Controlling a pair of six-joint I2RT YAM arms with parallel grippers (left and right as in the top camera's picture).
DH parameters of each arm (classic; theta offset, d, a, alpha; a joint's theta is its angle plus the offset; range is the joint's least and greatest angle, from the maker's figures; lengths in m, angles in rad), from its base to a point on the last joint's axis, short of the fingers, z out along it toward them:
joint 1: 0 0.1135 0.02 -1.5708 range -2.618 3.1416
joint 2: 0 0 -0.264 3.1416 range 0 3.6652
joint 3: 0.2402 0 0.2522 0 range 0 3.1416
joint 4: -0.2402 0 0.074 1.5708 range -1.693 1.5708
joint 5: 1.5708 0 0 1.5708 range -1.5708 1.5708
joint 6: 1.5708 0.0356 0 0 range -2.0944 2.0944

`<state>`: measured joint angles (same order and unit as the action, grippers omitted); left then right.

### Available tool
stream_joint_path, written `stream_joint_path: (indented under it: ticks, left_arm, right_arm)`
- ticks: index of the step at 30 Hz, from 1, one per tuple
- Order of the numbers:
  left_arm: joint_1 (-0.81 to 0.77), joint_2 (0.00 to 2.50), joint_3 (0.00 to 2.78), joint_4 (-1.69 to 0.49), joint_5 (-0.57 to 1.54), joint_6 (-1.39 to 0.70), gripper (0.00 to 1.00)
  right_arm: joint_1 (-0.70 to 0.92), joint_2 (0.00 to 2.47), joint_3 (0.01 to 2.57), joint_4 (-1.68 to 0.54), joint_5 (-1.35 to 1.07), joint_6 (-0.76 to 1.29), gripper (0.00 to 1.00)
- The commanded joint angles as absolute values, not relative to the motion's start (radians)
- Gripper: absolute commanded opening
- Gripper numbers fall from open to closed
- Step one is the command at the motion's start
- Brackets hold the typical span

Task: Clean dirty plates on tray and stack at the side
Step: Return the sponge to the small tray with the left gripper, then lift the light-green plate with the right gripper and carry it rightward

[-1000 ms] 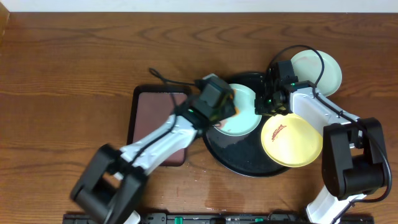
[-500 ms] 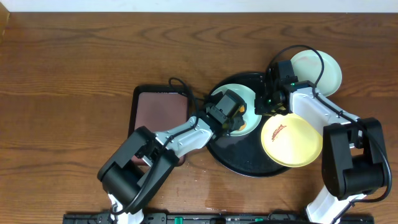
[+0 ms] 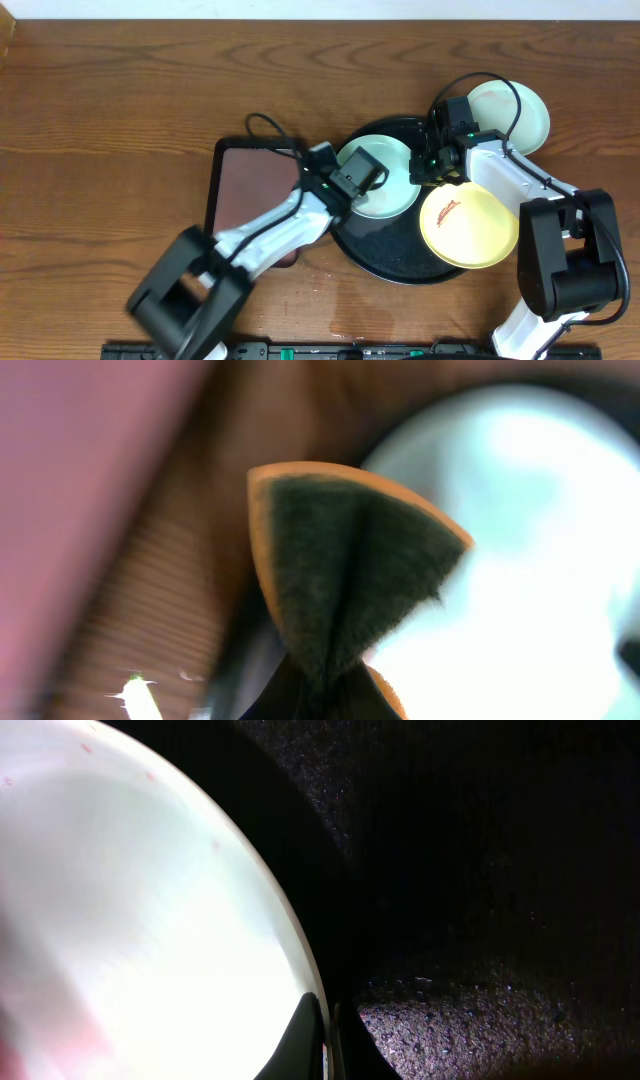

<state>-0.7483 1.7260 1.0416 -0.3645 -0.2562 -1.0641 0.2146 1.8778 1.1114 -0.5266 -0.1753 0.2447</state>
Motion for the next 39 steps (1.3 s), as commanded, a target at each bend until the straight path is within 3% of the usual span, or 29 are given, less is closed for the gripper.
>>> stream_joint_path:
  ticks: [1,11,19,26,32,39]
  left_arm:
    - [-0.727,1.604,1.033,-0.387,-0.481,-0.996,0.07]
    - [-0.534,1.378,1.033,-0.632,-0.469,-0.943,0.08]
    - [-0.333,1.409,1.033,-0.783,-0.213,-0.89,0.08]
    - [-0.315,1.461,1.033,-0.781,-0.164,-0.812,0.08]
    - [-0.315,1.49,1.033,-0.789,-0.164,-0.812,0.08]
    - [-0.315,1.492,1.033,-0.804,-0.164,-0.812,0.08]
  right_arm:
    - [0.224,1.915,1.103,-0.541,-0.162,0.224,0.01]
    - [0.241,1.692,1.111,-0.541,-0.157,0.112,0.01]
    - [0.323,1.424,1.111,-0.545,0.11,-0.003,0.01]
    - [0.468,1.326,1.111,-0.52,0.41,-0.297,0.01]
    - [0.561,1.32,1.111,-0.388,0.707,-0.454,0.01]
    - [0.604,1.32,1.111,-0.183,0.871,-0.669,0.01]
